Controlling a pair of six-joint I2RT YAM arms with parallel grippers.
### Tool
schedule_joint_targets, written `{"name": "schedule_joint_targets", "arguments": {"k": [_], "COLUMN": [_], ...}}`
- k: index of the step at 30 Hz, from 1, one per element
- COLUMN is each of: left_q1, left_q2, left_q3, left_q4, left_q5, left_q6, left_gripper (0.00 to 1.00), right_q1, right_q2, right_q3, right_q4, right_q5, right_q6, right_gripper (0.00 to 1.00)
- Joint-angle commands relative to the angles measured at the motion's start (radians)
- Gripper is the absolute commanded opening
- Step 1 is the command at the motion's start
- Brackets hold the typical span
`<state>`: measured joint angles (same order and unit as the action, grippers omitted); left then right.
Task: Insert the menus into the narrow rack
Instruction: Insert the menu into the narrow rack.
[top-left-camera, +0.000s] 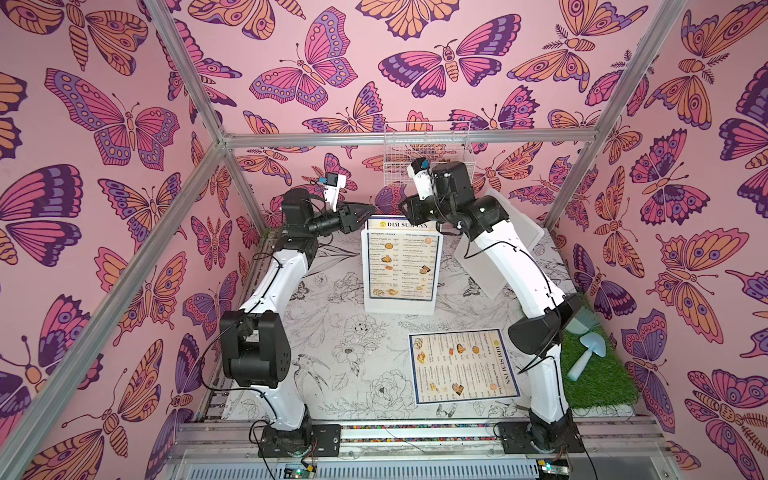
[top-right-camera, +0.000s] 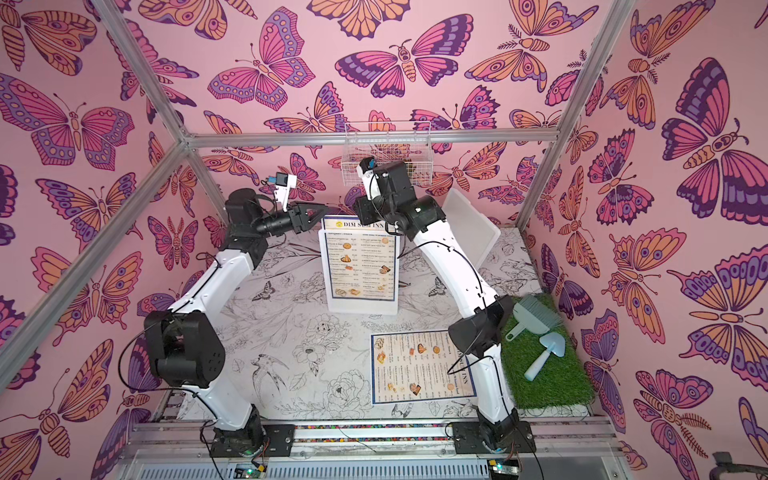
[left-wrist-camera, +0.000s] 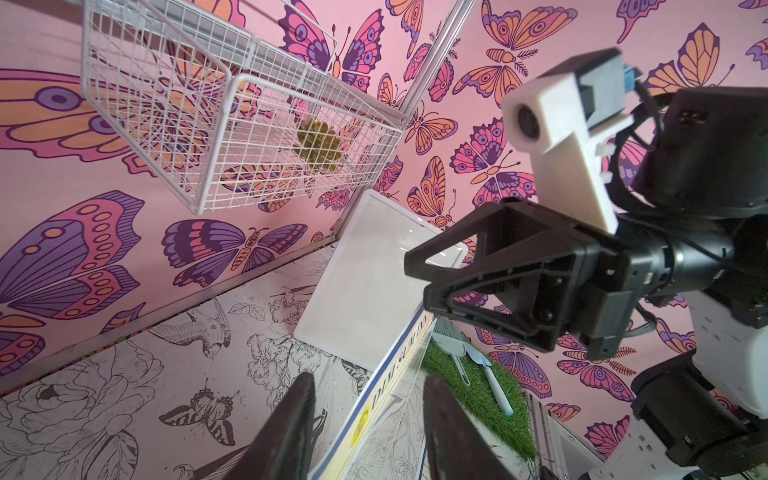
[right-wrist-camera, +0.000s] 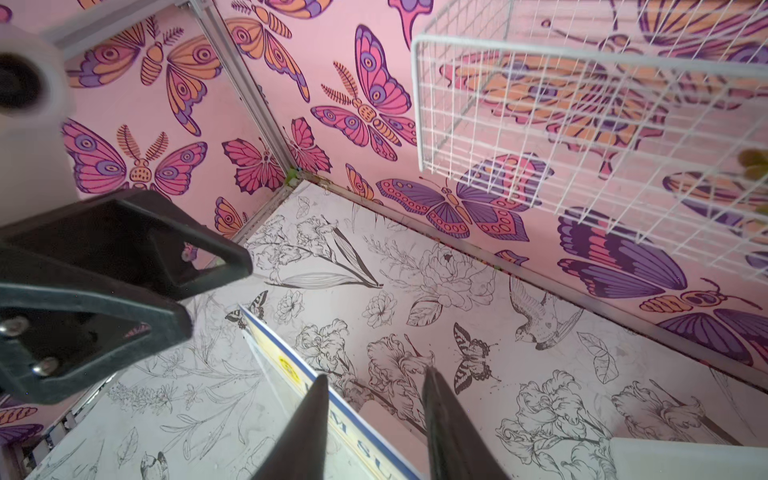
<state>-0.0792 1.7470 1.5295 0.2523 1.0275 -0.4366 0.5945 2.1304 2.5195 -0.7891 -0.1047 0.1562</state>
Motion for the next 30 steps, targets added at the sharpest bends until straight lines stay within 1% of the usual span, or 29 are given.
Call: {"name": "schedule_joint_targets", "arguments": {"k": [1, 18, 24, 30], "left_q1": [-0.002, -0.002, -0.002, -0.005], "left_q2": [-0.026, -0.033, -0.040, -0.077], "left_q3": [-0.012, -0.029, -0.034, -0.071], "left_q4": [-0.017, -0.017, -0.024, -0.034], "left_q5": [-0.004, -0.009, -0.019, -0.069], "left_q6": [0.025, 0.029, 0.032, 0.037], "left_gripper": [0.45, 0.45, 0.45, 0.45], "right_q1": [0.008, 0.026, 0.028, 0.026], "right_q2": [0.002, -0.076, -0.074, -0.024], "right_q3": [-0.024, -0.171, -0.141, -0.079], "right_q4": [-0.021, 0.011, 0.017, -0.014], "right_q5": [-0.002, -0.019, -0.002, 0.028], "right_q6": [-0.009, -0.010, -0.022, -0.038], "right_gripper": [0.39, 0.39, 0.40, 0.40]}}
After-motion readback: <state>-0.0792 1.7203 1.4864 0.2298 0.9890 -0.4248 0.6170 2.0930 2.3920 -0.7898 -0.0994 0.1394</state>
